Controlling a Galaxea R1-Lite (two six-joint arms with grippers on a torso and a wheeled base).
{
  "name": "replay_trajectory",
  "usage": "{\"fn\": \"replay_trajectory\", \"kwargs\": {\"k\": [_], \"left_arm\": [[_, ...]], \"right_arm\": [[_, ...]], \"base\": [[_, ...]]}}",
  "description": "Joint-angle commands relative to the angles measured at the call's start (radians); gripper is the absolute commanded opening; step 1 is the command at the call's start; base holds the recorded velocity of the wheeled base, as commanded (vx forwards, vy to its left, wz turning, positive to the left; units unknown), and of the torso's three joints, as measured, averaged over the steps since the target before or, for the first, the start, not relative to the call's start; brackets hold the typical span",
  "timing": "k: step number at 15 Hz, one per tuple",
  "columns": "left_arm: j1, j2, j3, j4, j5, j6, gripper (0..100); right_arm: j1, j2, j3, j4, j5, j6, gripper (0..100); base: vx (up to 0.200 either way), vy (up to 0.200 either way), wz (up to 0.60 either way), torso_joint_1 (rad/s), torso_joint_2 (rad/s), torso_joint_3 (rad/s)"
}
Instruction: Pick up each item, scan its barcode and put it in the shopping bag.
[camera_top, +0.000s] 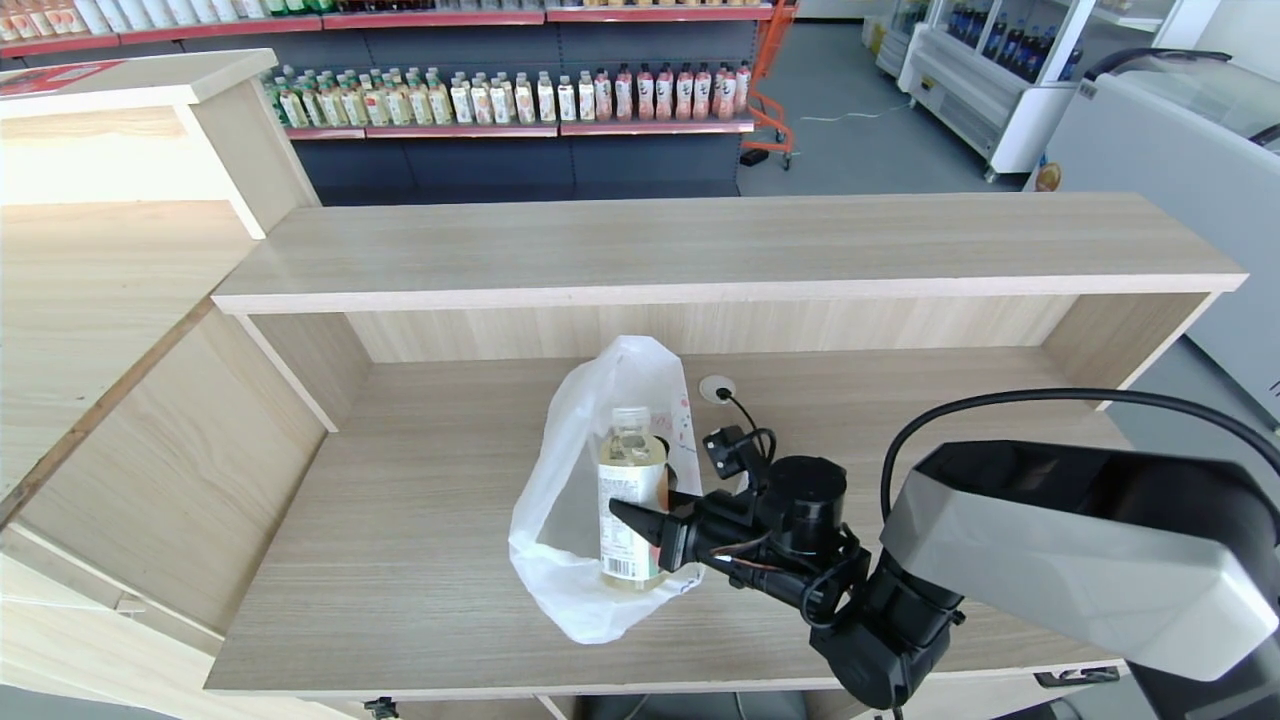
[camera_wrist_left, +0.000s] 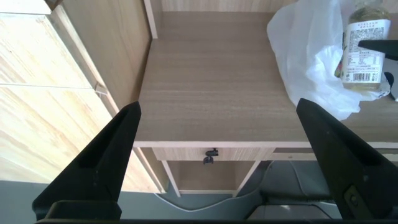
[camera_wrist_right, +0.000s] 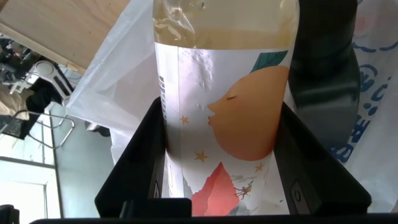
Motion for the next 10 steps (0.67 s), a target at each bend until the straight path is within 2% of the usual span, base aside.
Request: {"fn": "replay_trajectory", "kwargs": {"k": [1, 8, 9, 10], "left_arm": [[0.0, 0.0, 0.0, 0.0, 0.0, 0.0, 100], [0.0, 0.0, 0.0, 0.0, 0.001, 0.0, 100], [0.0, 0.0, 0.0, 0.0, 0.0, 0.0, 100], [0.0, 0.0, 0.0, 0.0, 0.001, 0.0, 100]], "right_arm": [[0.0, 0.018, -0.033, 0.002, 0.001, 0.001, 0], [0.02, 0.046, -0.05, 0.002, 0.001, 0.001, 0], [0.025, 0.049, -0.055, 0.002, -0.001, 0.001, 100], [0.025, 0.049, -0.058, 0.002, 0.001, 0.001, 100]], "base": [[0.0, 0.0, 0.0, 0.0, 0.0, 0.0], [0.0, 0.0, 0.0, 0.0, 0.0, 0.0], [0.0, 0.0, 0.0, 0.0, 0.0, 0.0], [0.0, 0.0, 0.0, 0.0, 0.0, 0.0]]}}
